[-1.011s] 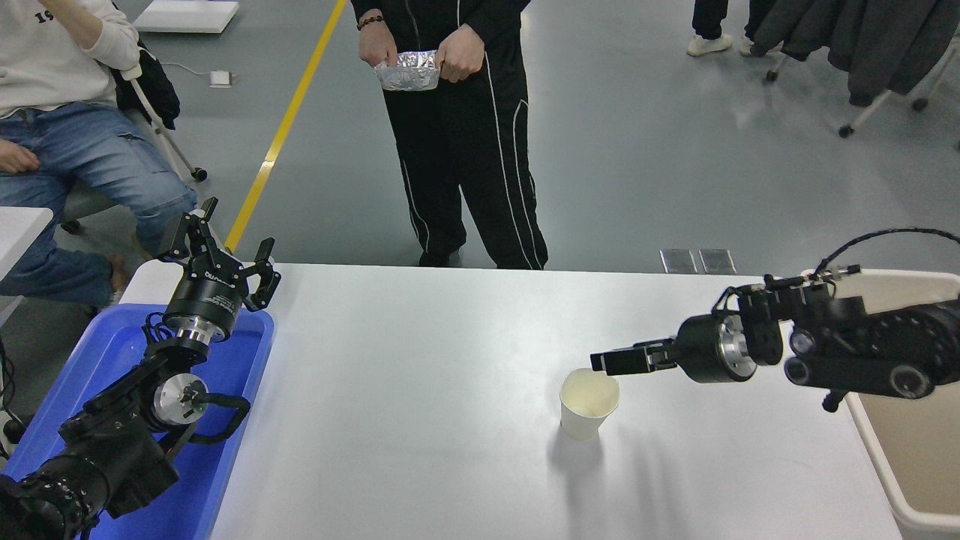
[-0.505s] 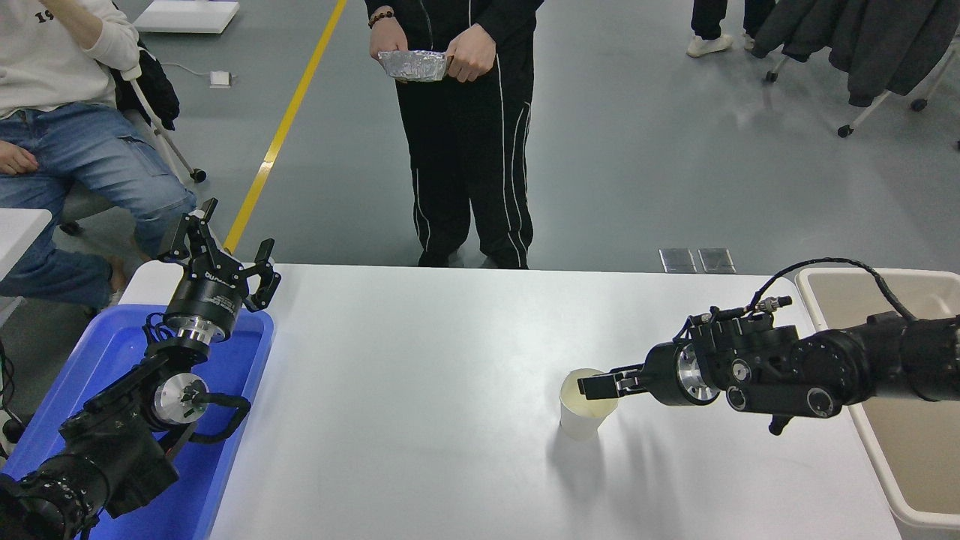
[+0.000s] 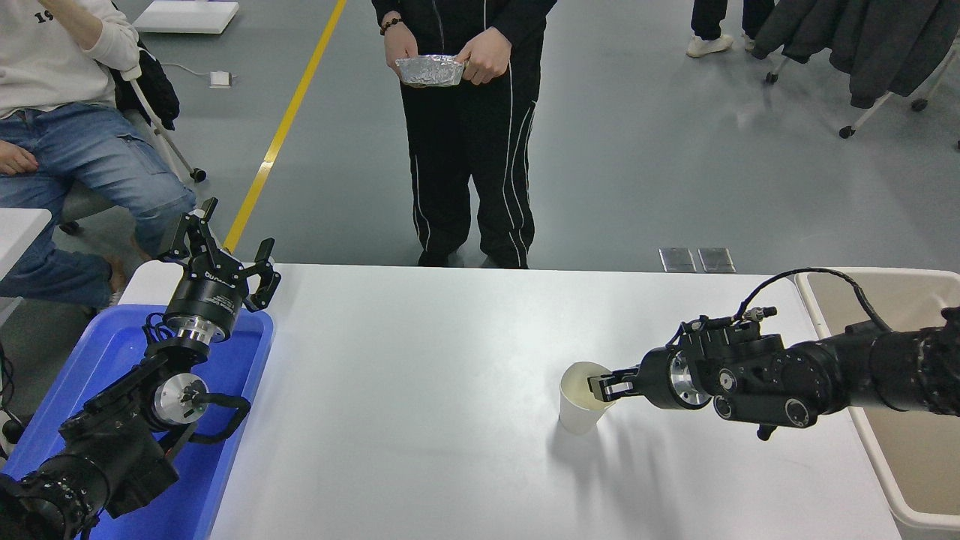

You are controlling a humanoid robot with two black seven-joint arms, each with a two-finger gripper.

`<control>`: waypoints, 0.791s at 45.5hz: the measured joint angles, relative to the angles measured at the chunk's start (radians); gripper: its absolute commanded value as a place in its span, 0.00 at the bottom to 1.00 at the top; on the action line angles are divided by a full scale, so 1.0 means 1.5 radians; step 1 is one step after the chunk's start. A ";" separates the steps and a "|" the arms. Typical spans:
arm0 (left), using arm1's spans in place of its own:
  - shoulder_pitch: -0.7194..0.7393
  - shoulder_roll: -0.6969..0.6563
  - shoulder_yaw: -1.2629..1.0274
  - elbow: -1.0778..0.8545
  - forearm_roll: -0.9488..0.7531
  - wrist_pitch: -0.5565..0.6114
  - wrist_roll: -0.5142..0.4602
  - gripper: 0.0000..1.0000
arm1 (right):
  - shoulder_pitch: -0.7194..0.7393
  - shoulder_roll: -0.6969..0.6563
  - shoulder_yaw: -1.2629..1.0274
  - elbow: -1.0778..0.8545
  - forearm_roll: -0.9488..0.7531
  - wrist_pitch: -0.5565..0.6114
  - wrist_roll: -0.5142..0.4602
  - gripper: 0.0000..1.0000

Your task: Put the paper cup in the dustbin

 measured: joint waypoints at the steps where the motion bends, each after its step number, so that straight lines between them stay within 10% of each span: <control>1: 0.000 0.000 0.000 0.000 0.000 0.000 0.000 1.00 | -0.001 0.000 0.000 0.000 0.000 0.000 0.001 0.00; 36: 0.000 0.000 0.000 0.000 0.000 0.000 0.000 1.00 | 0.017 -0.140 0.179 0.083 0.008 0.033 0.013 0.00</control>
